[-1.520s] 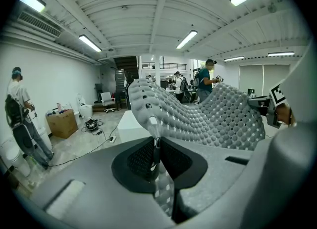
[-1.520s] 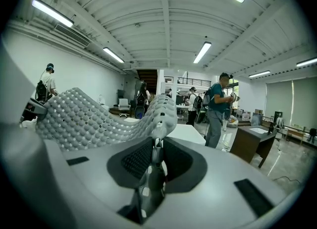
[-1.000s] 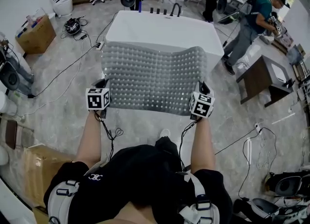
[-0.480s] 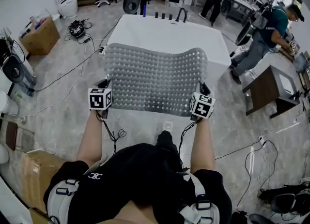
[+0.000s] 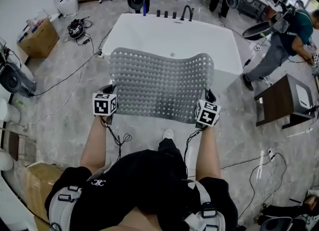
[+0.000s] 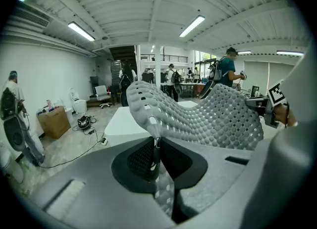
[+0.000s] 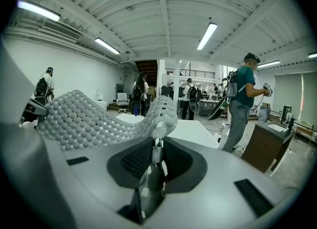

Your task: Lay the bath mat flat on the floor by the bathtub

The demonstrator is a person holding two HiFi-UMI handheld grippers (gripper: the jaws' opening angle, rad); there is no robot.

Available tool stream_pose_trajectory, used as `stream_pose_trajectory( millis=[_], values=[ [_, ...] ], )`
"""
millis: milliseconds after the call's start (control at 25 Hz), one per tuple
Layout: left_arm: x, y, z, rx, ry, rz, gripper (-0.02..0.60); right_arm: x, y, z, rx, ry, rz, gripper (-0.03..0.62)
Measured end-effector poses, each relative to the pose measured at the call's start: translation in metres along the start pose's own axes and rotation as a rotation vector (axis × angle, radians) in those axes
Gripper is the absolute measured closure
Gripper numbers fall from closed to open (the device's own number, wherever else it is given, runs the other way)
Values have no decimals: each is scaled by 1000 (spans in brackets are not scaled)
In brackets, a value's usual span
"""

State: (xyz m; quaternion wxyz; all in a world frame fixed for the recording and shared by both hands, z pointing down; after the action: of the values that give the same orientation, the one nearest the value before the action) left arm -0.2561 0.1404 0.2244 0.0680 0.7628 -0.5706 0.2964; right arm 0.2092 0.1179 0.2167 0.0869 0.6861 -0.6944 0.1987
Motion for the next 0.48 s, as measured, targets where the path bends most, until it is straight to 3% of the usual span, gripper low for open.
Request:
stream_pose_trajectory(
  millis=[320, 480],
  values=[
    [92, -19, 40, -4, 106, -22, 548, 99, -42, 14, 10, 109, 32, 531],
    [115, -20, 36, -12, 168, -33, 548, 124, -50, 7, -2, 172, 53, 531]
  ],
)
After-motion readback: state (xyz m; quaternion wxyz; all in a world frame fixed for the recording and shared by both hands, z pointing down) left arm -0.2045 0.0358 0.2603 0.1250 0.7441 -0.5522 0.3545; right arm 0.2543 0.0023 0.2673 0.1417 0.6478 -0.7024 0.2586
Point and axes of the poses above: the fingertips, and each gripper's own axes: x forward along the fingers, y to its left, z out of its top, the point moved 7 cm from there along -x, backward along the fingers, and after that the axes turned 15 degrees about x, right-handed, at the moved point
